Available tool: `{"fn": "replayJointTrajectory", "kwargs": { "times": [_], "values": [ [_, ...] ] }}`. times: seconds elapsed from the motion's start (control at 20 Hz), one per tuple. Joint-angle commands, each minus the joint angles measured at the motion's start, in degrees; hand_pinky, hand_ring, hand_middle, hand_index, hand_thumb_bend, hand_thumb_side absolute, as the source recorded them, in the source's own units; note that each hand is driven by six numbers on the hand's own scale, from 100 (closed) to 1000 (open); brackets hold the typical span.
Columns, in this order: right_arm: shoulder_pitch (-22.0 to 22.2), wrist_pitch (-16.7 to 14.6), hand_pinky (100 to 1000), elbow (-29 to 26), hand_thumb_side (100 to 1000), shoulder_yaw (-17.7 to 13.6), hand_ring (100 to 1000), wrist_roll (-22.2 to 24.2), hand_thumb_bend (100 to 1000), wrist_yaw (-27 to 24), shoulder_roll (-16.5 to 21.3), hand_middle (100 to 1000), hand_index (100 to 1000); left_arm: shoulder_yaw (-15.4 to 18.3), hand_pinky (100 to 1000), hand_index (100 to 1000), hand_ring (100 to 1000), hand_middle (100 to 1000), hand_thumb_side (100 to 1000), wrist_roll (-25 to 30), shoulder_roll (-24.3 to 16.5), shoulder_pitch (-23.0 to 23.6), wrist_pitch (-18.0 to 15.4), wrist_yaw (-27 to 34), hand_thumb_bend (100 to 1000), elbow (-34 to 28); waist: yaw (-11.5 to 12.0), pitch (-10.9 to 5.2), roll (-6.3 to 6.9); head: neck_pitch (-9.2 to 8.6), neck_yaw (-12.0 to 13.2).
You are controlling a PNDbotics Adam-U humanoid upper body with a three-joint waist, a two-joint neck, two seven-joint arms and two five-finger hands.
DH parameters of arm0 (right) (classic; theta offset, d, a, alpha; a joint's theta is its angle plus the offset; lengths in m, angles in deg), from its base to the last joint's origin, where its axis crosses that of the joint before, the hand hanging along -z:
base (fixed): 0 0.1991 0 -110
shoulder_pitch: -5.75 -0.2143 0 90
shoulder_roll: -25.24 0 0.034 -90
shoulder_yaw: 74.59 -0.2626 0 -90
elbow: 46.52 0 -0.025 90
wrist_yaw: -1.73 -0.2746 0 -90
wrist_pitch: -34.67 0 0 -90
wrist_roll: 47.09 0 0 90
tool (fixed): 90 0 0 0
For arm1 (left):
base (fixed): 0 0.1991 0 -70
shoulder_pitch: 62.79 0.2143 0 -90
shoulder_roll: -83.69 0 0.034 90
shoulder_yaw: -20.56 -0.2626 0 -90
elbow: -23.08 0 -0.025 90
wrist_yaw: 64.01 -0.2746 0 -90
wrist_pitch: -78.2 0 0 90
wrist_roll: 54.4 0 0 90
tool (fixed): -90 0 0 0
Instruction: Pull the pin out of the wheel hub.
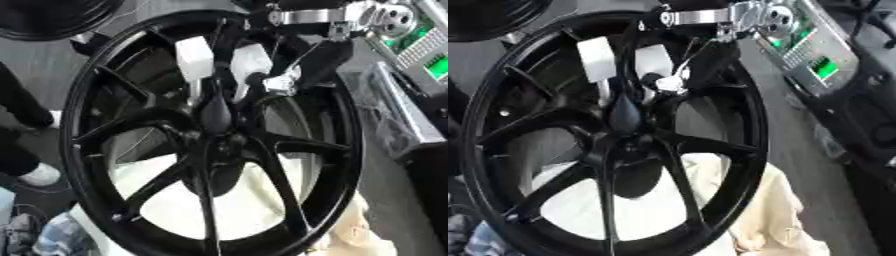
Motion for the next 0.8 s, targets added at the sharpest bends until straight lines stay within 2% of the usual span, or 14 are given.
{"fn": "replayJointTrajectory", "kwargs": {
  "times": [0.05, 0.4, 0.65, 0.8],
  "values": [
    [-0.6, -0.3, 1000, 0.6, 406, -1.0, 927, 0.2, 173, 0.7, 0.9, 788, 910, 0.2, 635, 693, 623, 590, 823, 0.2, -0.8, -0.2, 0.1, -0.1, 103, -0.6, 0.1, -0.87, 0.13, -0.40, -0.1],
    [-0.7, -1.3, 1000, 1.8, 418, -1.2, 942, 0.6, 197, 0.9, 0.7, 810, 929, 0.2, 636, 693, 624, 590, 823, 0.3, -0.8, -0.2, 0.1, -0.2, 102, -0.6, 0.0, -0.71, 0.12, -0.19, -0.1],
    [-0.7, -1.8, 1000, 2.7, 396, -1.3, 935, 0.8, 180, 1.4, 0.5, 789, 909, 0.1, 636, 692, 624, 590, 824, 0.5, -0.7, -0.2, 0.1, -0.2, 102, -0.6, -0.1, -0.51, 0.14, -0.21, 0.0],
    [-0.8, -1.6, 1000, 2.8, 354, -1.2, 932, 0.8, 137, 1.1, 0.3, 756, 884, 0.0, 636, 692, 624, 590, 824, 0.5, -0.7, -0.2, 0.2, -0.1, 102, -0.6, -0.1, -0.42, 0.16, -0.14, -0.1]
  ]
}}
